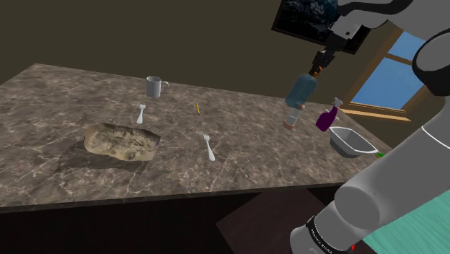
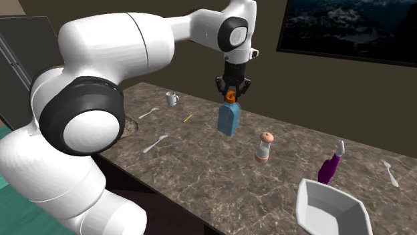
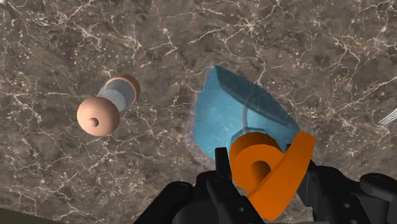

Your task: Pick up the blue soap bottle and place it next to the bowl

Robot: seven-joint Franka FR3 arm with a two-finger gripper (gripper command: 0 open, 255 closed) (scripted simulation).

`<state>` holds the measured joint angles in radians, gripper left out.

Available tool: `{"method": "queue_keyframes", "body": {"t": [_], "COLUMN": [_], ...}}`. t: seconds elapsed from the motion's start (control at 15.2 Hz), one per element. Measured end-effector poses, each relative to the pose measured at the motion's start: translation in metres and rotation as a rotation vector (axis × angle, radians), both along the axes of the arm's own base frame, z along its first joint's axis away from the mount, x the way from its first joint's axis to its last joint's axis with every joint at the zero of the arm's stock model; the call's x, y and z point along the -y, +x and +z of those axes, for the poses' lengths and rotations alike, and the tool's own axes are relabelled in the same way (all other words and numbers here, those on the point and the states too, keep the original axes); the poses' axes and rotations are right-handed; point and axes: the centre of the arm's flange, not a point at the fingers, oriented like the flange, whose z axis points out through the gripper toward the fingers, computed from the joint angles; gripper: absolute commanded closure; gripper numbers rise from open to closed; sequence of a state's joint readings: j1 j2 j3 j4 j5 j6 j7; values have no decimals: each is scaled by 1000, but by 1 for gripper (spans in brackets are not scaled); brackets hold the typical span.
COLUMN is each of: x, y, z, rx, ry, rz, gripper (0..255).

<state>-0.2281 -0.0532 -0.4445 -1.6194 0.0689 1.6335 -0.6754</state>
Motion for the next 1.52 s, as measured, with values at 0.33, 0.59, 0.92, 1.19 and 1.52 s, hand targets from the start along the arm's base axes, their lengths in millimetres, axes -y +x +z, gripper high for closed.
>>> {"method": "queue_keyframes", "body": {"t": [0.33,0.59,0.92,1.19,1.52], "x": [20,41,66,85,109], "y": [-56,-105,-167,-213,-273], "z": [16,27,44,59,75], "rx": [0,0,0,0,0], "ry": [0,0,0,0,0], "rz": [0,0,-1,-1,-1], "gripper": [255,255,255,255,255]}}
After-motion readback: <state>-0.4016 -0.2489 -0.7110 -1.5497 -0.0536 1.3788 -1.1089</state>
